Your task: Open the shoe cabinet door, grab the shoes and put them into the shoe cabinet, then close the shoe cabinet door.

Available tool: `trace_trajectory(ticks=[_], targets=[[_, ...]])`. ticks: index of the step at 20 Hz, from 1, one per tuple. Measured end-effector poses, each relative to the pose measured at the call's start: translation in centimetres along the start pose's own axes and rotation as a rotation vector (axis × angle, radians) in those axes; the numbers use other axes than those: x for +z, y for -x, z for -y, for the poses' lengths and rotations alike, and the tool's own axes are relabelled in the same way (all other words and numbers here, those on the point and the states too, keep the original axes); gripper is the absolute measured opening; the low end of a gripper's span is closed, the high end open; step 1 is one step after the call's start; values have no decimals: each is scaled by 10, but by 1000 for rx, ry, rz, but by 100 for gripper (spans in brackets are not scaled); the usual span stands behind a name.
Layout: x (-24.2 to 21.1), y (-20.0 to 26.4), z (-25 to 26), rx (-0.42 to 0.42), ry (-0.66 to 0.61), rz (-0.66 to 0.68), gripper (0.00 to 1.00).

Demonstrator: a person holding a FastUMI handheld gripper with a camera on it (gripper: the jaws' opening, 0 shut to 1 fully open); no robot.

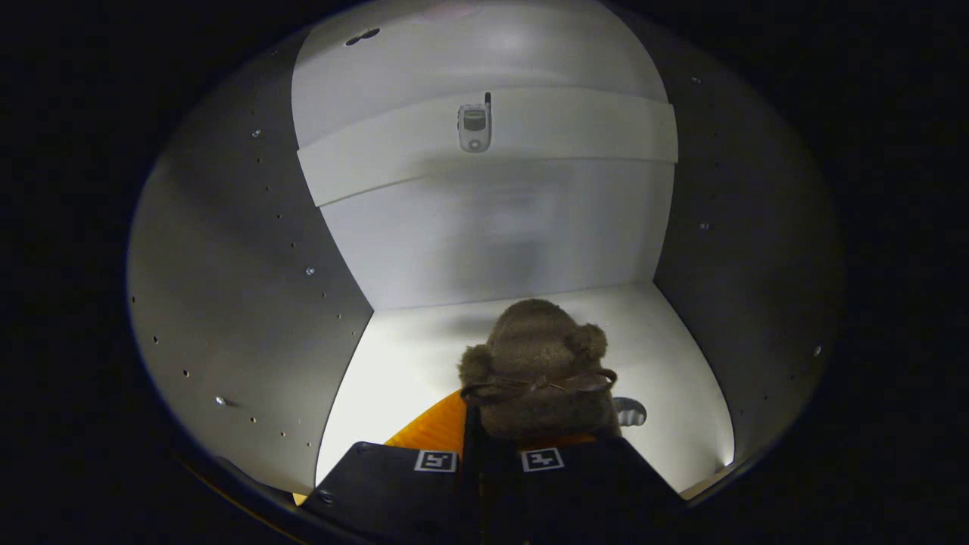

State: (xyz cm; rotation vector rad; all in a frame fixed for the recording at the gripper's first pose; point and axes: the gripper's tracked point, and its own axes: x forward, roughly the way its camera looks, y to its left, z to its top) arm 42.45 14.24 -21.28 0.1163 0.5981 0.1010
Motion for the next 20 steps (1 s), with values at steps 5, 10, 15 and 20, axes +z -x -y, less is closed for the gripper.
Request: trace_trajectory(ticks=[5, 10, 15, 20], targets=[[-6, 30, -10, 15, 43, -1, 66], [5, 84, -10, 21, 86, 109, 98], [18, 170, -15, 35, 131, 267, 98], [-10, 275, -28, 87, 153, 369, 98]])
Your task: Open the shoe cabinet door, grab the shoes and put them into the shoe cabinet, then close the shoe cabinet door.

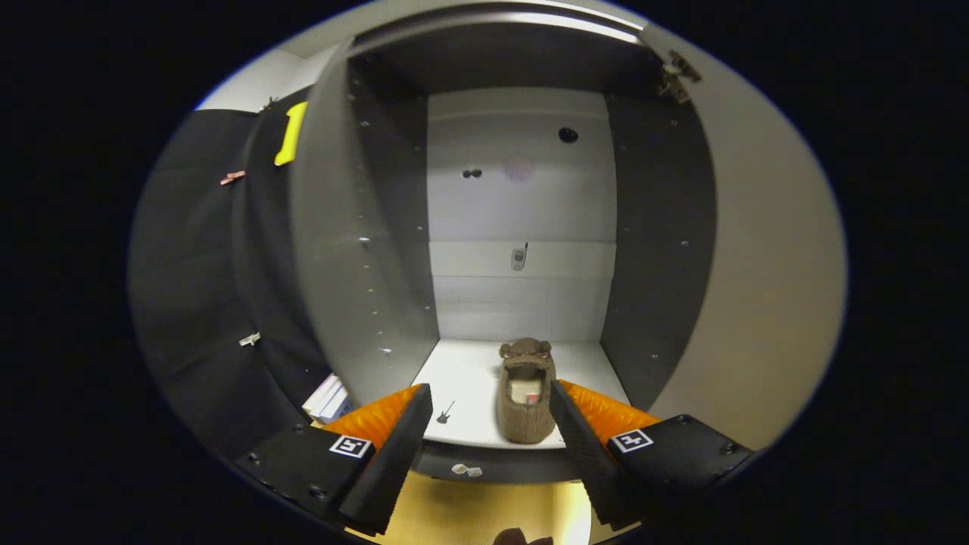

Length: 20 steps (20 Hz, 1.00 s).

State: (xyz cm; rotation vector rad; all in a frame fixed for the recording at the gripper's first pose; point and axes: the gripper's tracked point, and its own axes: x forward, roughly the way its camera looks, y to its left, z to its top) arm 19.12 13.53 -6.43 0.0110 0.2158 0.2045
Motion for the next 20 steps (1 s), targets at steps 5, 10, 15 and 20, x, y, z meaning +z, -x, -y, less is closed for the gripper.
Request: trace_trajectory(ticks=[5, 10, 15, 20], targets=[[-13, 87, -6, -8, -27, 68, 98], [-9, 169, 14, -46, -12, 155, 97], [-26, 236, 31, -50, -73, 154, 97], [-40, 289, 62, -71, -100, 151, 98]])
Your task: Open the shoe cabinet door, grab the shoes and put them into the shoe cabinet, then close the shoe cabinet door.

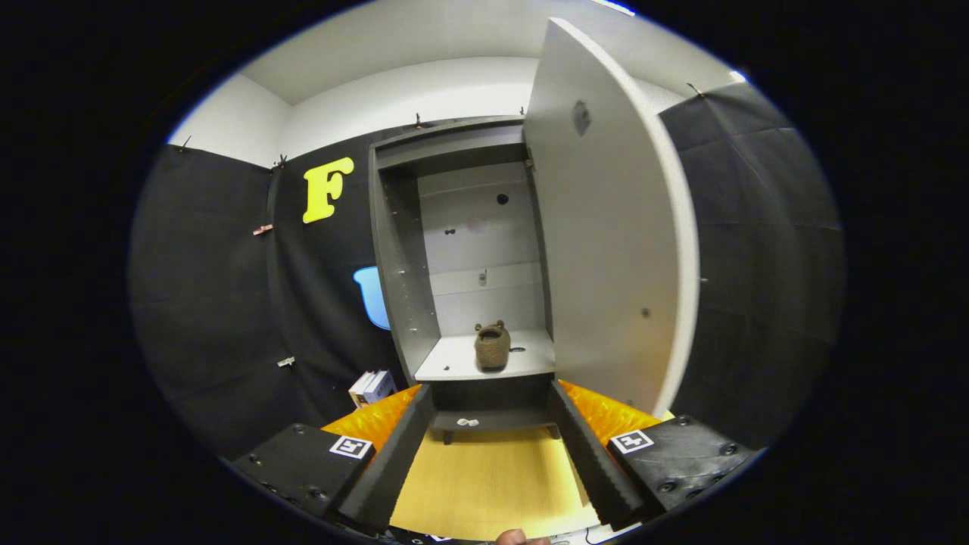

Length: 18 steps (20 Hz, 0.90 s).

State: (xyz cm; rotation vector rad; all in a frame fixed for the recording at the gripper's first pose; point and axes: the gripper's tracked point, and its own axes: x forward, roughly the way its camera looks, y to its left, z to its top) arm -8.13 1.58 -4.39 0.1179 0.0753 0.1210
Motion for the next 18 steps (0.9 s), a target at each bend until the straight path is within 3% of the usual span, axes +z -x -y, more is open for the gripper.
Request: trace_trajectory(ticks=[9, 18], targets=[[16, 53, 110, -139, 35, 34, 98], [32, 11, 201, -129, -42, 32, 98]])
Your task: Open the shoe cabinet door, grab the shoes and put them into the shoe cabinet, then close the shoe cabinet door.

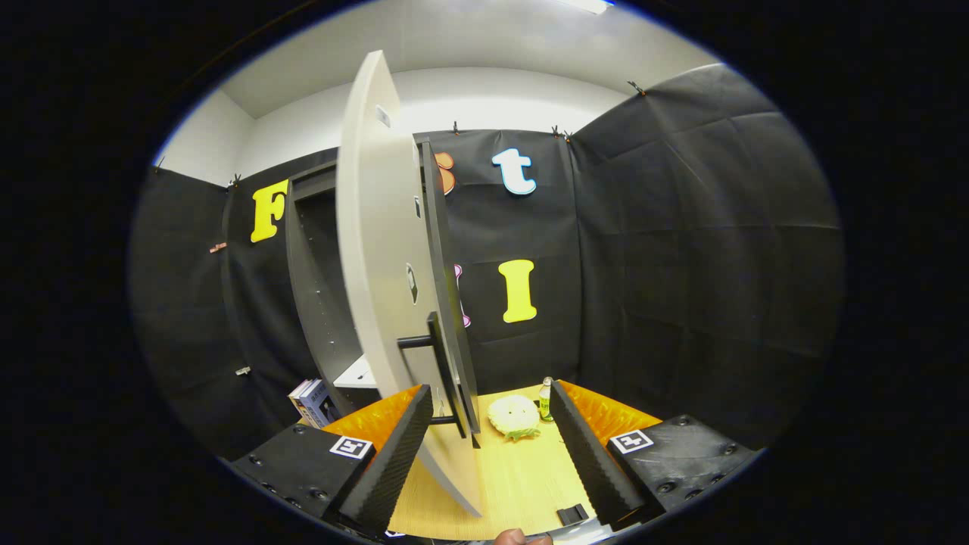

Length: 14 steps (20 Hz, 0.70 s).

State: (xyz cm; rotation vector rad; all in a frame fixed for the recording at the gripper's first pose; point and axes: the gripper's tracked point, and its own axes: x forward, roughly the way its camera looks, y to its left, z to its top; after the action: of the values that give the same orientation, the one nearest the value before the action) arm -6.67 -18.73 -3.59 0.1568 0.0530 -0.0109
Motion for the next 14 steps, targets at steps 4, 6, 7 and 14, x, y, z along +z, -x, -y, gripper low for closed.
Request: trace_trajectory(ticks=[4, 6, 7, 14], targets=[[-8, -31, 11, 0, 10, -24, 98], [-6, -35, 6, 11, 18, -15, 98], [-5, -37, 5, 12, 23, -14, 98], [-5, -34, -6, -26, 48, -6, 97]])
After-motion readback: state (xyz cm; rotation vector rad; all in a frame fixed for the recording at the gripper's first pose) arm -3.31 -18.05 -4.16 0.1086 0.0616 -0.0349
